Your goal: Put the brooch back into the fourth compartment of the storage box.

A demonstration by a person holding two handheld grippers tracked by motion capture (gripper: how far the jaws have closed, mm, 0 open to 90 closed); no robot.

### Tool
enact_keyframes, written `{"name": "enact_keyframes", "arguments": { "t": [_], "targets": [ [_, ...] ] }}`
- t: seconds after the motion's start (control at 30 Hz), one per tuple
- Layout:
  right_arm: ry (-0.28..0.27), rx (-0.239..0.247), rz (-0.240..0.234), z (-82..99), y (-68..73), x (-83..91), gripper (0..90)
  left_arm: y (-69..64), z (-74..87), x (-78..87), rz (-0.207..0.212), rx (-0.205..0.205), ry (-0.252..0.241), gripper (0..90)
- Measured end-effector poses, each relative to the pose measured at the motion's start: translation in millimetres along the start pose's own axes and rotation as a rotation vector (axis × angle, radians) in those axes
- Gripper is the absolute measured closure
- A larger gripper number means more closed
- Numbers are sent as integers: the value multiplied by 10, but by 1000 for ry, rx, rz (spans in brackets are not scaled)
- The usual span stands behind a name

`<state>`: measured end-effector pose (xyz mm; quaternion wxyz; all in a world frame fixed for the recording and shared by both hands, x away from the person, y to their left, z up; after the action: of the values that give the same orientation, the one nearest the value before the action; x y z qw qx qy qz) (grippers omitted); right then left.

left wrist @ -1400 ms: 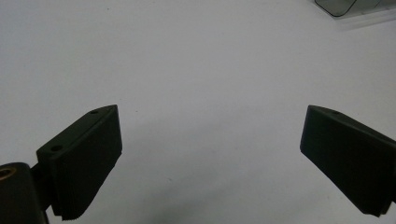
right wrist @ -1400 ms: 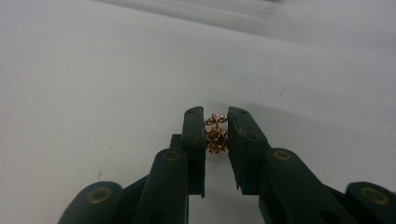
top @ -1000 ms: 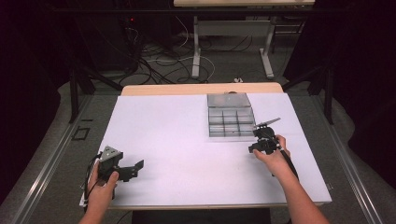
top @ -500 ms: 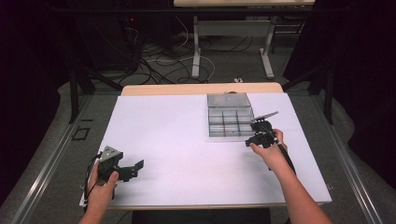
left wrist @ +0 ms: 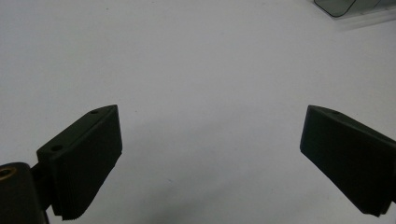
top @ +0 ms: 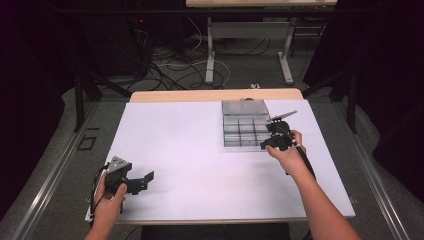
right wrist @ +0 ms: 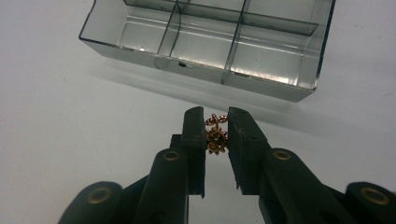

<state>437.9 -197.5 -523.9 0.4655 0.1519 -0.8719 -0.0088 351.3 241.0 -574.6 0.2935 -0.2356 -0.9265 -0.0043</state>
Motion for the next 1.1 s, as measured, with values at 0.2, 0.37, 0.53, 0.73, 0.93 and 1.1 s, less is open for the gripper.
{"name": "enact_keyframes", "arguments": {
  "t": [0.2, 0.37, 0.53, 0.73, 0.93, 1.1],
  "targets": [
    [-6, -2, -3, -73, 29, 35, 780, -1, 0, -1, 1, 1, 0, 59],
    [-14, 8, -2, -154, 48, 69, 780, -2, -1, -2, 2, 1, -1, 59],
    [-17, 7, -5, -219, 74, 89, 780, -1, -1, -5, 2, 2, -1, 60],
    [-18, 20, -7, -293, 102, 95, 779, -1, -2, -7, 3, 2, -4, 60],
    [-23, 22, -6, -377, 145, 78, 779, -1, -2, -4, 6, 0, 0, 60],
    [-20, 22, -8, -428, 197, 64, 780, -1, -3, -2, 6, 1, 0, 60]
  ]
}}
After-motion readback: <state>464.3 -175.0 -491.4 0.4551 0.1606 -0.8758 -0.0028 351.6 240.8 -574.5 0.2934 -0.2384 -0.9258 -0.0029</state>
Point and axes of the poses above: each handheld gripper's, and its own axes: x roughly backward along the jaws, z roughly out of its underside, y roughly to its left, the point moved 6 cm from there along -x, roughly forward along the jaws, and after that the axes turned 4 degrees about -y, right-handed, at the moved point
